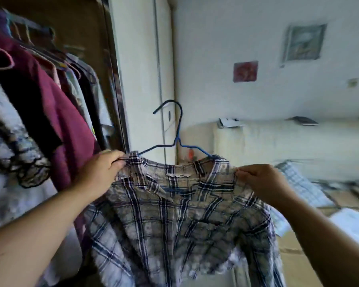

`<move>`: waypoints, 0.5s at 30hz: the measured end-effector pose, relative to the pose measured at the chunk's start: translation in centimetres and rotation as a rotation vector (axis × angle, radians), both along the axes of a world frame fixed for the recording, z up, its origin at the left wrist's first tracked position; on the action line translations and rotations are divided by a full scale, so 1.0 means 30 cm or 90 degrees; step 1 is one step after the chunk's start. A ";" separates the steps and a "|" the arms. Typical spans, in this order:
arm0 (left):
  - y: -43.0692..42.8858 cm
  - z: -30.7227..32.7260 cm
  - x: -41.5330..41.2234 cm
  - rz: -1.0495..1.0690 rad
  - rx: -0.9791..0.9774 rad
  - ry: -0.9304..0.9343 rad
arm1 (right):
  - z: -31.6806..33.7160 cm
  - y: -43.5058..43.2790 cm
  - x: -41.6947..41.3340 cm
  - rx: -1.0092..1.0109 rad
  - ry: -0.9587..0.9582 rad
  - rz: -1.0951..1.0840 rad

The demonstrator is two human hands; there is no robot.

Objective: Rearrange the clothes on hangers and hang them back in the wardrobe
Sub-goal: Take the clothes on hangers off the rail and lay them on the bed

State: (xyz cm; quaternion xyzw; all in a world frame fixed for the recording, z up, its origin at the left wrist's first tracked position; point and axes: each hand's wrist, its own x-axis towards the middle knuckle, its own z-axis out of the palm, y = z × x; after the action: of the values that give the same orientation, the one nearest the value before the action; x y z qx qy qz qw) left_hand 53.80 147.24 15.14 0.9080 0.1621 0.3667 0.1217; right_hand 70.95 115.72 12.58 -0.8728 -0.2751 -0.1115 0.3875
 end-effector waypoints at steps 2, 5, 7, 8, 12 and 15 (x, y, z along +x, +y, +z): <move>-0.060 -0.051 0.009 -0.038 0.008 0.008 | -0.099 -0.080 -0.067 0.006 0.050 -0.068; -0.131 -0.126 0.008 -0.121 0.029 0.041 | -0.241 -0.209 -0.223 0.003 0.126 -0.163; -0.168 -0.172 0.019 -0.170 0.043 0.075 | -0.319 -0.289 -0.329 0.010 0.161 -0.204; -0.195 -0.195 0.025 -0.194 0.049 0.094 | -0.353 -0.329 -0.382 0.006 0.181 -0.225; -0.361 -0.294 0.070 -0.311 0.045 0.167 | -0.485 -0.509 -0.588 -0.015 0.264 -0.322; -0.565 -0.387 0.099 -0.403 0.039 0.229 | -0.573 -0.675 -0.738 -0.014 0.336 -0.406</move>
State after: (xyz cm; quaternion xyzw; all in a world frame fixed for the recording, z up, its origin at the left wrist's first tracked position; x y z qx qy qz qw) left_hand 56.77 130.28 3.54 0.9665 -0.1188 0.1498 0.1715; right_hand 48.81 95.46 -4.61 -0.9169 0.1165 0.0048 0.3817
